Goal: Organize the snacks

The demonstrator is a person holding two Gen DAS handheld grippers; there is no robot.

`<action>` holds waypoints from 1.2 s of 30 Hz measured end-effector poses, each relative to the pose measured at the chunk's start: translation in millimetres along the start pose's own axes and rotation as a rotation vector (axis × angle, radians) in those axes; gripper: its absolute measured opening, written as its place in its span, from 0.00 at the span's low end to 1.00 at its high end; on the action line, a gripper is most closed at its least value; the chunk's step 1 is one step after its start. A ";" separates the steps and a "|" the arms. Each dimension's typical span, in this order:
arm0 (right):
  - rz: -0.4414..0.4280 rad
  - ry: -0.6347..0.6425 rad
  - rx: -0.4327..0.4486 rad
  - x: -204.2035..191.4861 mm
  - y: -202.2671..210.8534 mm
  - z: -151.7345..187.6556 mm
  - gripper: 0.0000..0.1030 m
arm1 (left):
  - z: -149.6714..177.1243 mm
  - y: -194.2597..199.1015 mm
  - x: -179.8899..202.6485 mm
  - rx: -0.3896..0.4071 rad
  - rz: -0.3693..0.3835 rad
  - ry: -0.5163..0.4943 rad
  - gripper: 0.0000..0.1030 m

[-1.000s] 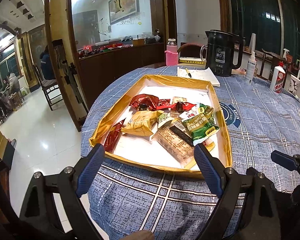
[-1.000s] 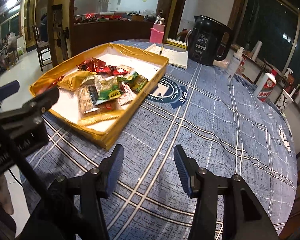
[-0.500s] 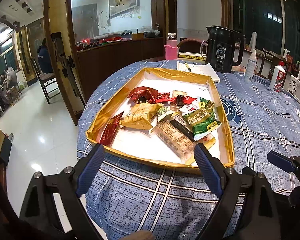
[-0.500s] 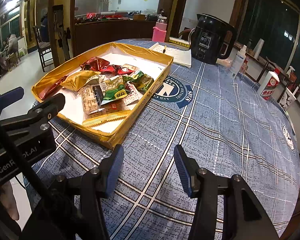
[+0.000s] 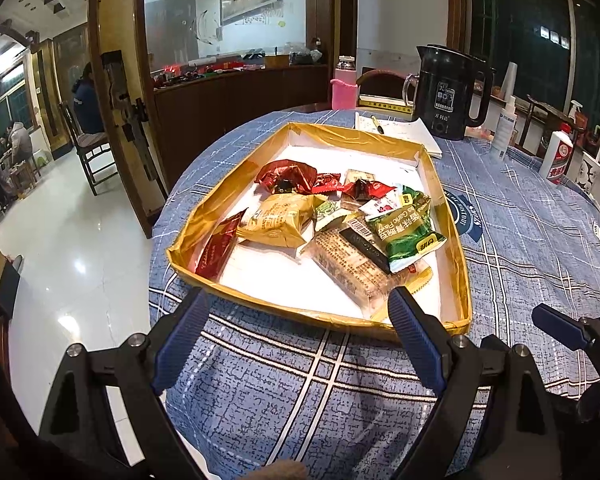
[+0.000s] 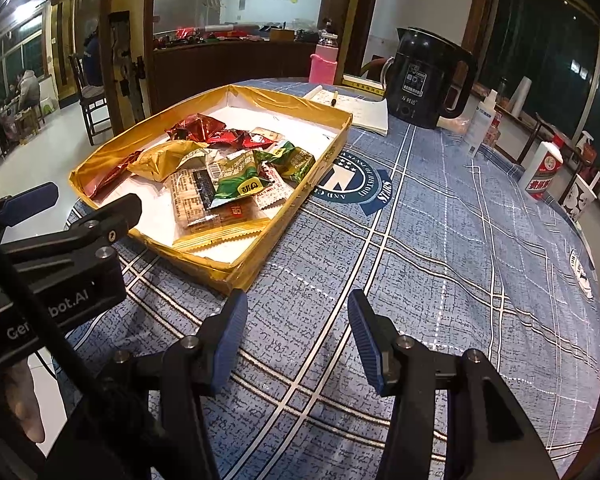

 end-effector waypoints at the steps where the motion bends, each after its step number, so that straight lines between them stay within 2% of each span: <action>1: -0.001 0.000 0.000 -0.1 0.0 -0.2 0.51 | 0.2 -0.3 -0.1 -0.001 0.000 0.001 0.88; 27: -0.017 0.006 0.001 -7.3 -0.9 0.9 0.51 | 3.4 -4.8 -2.6 -0.026 0.011 0.021 0.88; 36: -0.025 0.013 0.006 -8.5 -0.9 0.9 0.51 | -0.4 2.6 -4.7 0.017 0.009 0.036 0.88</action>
Point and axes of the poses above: each gripper's, at about its wrist camera, not at the fingertips, and y roughly against the way its jaws point, x to its right, z to its underside, the point moved 9 cm from there along -y, roughly the way its jaws point, and after that the axes turned 7 degrees about y, right-handed, at the moved point
